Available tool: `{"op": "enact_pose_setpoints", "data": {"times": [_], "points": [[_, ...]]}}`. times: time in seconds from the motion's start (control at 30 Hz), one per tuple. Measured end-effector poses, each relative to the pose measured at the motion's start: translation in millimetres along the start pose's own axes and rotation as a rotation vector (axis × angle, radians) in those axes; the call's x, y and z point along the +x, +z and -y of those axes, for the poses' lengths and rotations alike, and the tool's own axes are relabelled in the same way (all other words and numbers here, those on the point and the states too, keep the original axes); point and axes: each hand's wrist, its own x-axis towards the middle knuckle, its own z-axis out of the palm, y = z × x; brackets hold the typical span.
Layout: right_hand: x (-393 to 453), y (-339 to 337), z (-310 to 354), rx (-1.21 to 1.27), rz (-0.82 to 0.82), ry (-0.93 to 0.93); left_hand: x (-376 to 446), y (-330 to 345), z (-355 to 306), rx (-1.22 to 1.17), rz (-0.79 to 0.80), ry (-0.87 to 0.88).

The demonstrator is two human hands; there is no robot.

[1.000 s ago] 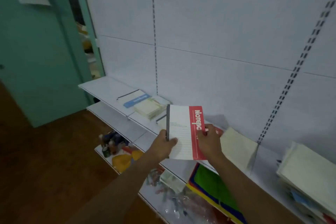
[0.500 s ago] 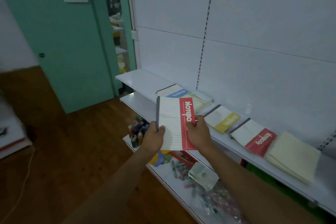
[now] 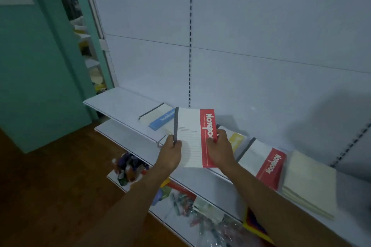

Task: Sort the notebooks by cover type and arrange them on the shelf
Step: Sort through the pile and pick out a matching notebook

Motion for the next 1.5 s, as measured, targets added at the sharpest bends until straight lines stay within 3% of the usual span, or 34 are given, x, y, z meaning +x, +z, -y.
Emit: {"op": "enact_pose_setpoints", "data": {"times": [0.23,0.37,0.63,0.7,0.83,1.0,1.17,1.3,1.4,1.5], "points": [[47,-73,-63,-0.020,-0.214,0.162,46,100,-33,0.075,0.379,-0.034],[58,-103,-113,-0.071,-0.254,0.234,62,158,-34,0.124,0.538,-0.027],[72,-116,-170,-0.106,-0.333,0.389,108,228,-14,0.622,0.713,0.154],[78,-111,-178,-0.096,-0.359,0.461,118,235,-5,0.780,0.714,0.230],[82,-94,-184,-0.337,-0.343,0.556,127,243,10,0.903,0.688,0.298],[76,-82,-191,-0.625,-0.249,0.508,135,250,7,1.004,0.674,0.395],[78,-76,-190,-0.892,-0.231,0.458,136,249,9,0.989,0.680,0.382],[80,-77,-186,-0.828,-0.187,0.496,138,251,20,0.937,0.700,0.388],[76,-82,-178,-0.628,-0.180,0.594,140,251,21,0.958,0.715,0.414],[66,-110,-160,-0.452,-0.176,0.577,137,258,-2,0.976,0.580,0.454]]}}
